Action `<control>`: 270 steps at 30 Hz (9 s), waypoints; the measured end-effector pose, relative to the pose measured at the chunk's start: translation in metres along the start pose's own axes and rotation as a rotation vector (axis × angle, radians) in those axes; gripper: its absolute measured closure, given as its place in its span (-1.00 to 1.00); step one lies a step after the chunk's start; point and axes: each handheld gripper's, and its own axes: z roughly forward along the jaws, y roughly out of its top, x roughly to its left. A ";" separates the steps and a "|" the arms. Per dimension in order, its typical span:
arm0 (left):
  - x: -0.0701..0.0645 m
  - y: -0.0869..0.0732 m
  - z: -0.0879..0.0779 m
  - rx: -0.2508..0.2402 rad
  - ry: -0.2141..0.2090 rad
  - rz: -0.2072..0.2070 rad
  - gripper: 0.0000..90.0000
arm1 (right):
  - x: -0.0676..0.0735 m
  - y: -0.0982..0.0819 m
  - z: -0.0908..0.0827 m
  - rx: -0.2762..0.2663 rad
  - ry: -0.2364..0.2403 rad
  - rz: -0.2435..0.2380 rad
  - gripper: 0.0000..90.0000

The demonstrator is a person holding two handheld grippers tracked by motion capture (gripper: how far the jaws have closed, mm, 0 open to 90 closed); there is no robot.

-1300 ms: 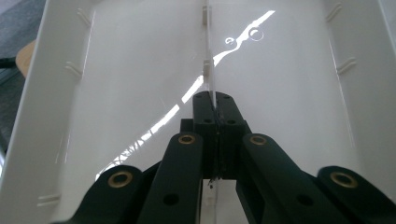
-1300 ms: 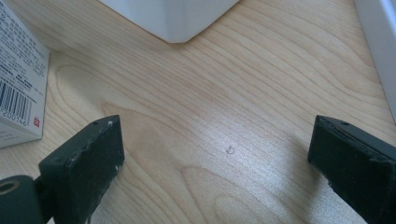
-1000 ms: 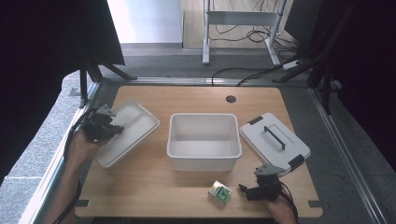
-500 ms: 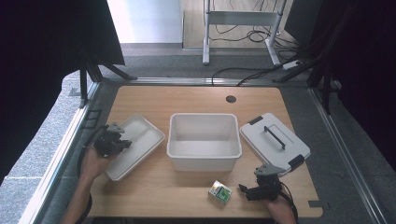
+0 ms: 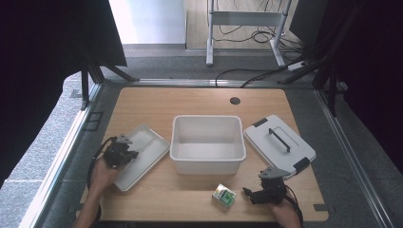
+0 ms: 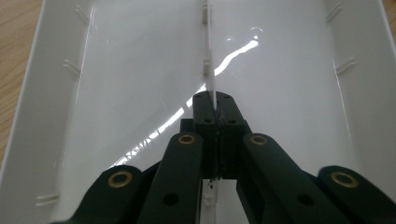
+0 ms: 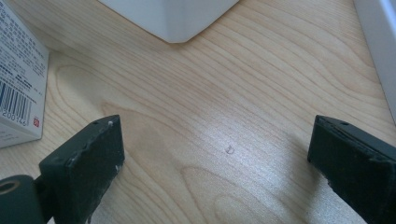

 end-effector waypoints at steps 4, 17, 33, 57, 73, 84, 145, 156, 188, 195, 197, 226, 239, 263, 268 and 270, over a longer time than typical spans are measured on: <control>-0.001 0.003 -0.001 0.003 -0.002 -0.004 0.83 | 0.000 0.000 0.000 0.000 0.000 0.000 -0.93; -0.020 0.025 -0.029 -0.149 0.031 -0.054 -0.96 | 0.000 0.000 0.000 0.000 -0.001 -0.001 -0.93; -0.086 0.029 -0.029 -0.184 -0.068 0.130 -1.00 | 0.000 0.000 0.000 0.001 0.001 -0.001 -0.93; -0.119 0.024 -0.002 -0.155 -0.133 0.199 -1.00 | 0.001 0.001 0.000 0.006 -0.010 0.016 -0.98; -0.117 0.021 -0.001 -0.156 -0.144 0.188 -1.00 | 0.014 0.010 -0.045 0.045 0.065 -0.007 -0.92; -0.116 0.020 -0.002 -0.153 -0.144 0.180 -1.00 | 0.053 0.035 -0.047 0.070 0.181 -0.109 -0.89; -0.109 0.015 -0.003 -0.137 -0.157 0.172 -1.00 | 0.078 0.161 -0.061 0.186 0.350 -0.330 -0.01; -0.109 0.015 -0.004 -0.142 -0.157 0.166 -1.00 | 0.062 0.204 -0.072 0.156 0.308 -0.323 0.00; -0.105 0.013 -0.007 -0.159 -0.159 0.159 -1.00 | 0.019 0.221 0.040 0.250 0.087 -0.237 0.00; -0.105 0.012 -0.006 -0.157 -0.159 0.158 -1.00 | 0.020 0.213 0.053 0.303 0.077 -0.233 -0.01; -0.105 0.012 -0.006 -0.158 -0.160 0.159 -1.00 | 0.020 0.213 0.055 0.311 0.071 -0.227 -0.01; -0.104 0.012 -0.009 -0.168 -0.152 0.147 -1.00 | 0.023 0.221 0.013 -0.006 0.112 -0.161 -1.00; -0.100 0.010 -0.011 -0.170 -0.156 0.118 -1.00 | 0.019 0.199 -0.022 -0.048 0.117 -0.155 -1.00; -0.095 0.009 -0.016 -0.174 -0.142 0.105 -0.97 | 0.002 0.126 -0.076 -0.094 0.080 -0.133 -1.00; -0.093 0.009 -0.017 -0.172 -0.142 0.101 -0.95 | 0.003 0.107 -0.067 -0.084 0.067 -0.135 -0.98; -0.091 0.009 -0.017 -0.175 -0.139 0.097 -0.95 | 0.002 0.098 -0.063 -0.083 0.062 -0.127 -0.98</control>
